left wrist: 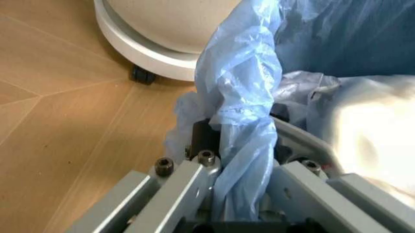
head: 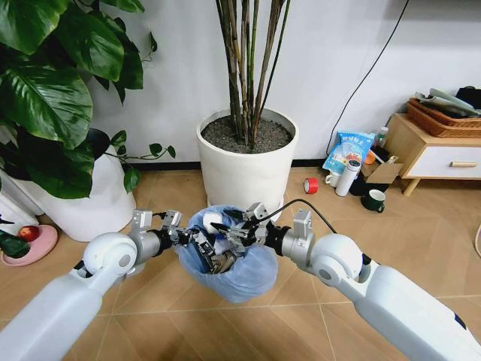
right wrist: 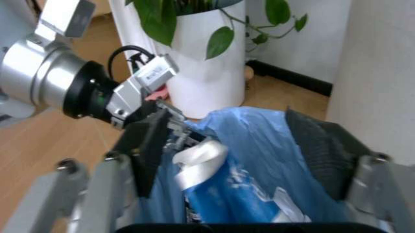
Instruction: Pick up the trash bin and place the garbage on the floor into it.
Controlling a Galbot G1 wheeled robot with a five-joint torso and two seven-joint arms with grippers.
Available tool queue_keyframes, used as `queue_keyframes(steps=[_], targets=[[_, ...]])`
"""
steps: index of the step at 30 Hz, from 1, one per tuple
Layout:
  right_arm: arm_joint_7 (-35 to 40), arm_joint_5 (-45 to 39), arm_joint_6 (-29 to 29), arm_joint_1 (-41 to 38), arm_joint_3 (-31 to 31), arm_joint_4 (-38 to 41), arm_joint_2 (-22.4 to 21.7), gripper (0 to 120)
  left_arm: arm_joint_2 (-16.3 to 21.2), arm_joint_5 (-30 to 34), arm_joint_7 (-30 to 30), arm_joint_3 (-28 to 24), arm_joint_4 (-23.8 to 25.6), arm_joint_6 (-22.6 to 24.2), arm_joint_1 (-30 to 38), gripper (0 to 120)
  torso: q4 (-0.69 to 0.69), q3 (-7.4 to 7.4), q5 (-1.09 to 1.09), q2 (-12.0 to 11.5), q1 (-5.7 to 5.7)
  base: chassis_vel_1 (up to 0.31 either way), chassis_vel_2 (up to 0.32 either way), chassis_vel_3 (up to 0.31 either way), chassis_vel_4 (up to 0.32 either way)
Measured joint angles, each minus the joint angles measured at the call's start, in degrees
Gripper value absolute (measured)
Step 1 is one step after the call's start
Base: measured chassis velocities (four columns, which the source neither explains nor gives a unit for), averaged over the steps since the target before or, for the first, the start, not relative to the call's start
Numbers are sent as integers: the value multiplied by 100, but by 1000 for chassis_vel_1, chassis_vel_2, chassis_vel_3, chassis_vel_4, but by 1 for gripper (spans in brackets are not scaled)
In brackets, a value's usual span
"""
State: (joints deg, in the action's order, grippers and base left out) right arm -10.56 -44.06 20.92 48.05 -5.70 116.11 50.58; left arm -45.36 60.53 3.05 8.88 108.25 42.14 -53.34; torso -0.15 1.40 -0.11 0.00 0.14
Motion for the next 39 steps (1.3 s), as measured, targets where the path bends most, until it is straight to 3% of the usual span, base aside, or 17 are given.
queue_keyframes(steps=[4,7,10,17,26,39], targets=[[34,47,-60,132,191,39,-2,81,14,0,2,29,3,0,-25,0,0,0,-1,0,0,0,0,0,0],[288,126,-152,401,607,112,22,97,15,0,4,126,10,0,-81,0,0,0,0,0,0,0,0,0,0],[472,207,-164,554,864,154,31,100,21,1,5,162,17,0,-106,0,0,0,0,0,0,0,0,0,0],[1319,573,-117,903,1358,232,145,100,26,-5,4,259,35,0,-162,0,0,0,0,0,0,0,0,0,0],[1357,1295,-116,1501,1755,385,366,100,45,-19,12,364,70,0,-273,0,0,0,-1,0,0,0,0,0,0],[1295,1414,-128,2009,2005,656,300,100,-34,-20,4,417,33,0,-268,0,0,0,1,0,0,8,5,-9,-7]])
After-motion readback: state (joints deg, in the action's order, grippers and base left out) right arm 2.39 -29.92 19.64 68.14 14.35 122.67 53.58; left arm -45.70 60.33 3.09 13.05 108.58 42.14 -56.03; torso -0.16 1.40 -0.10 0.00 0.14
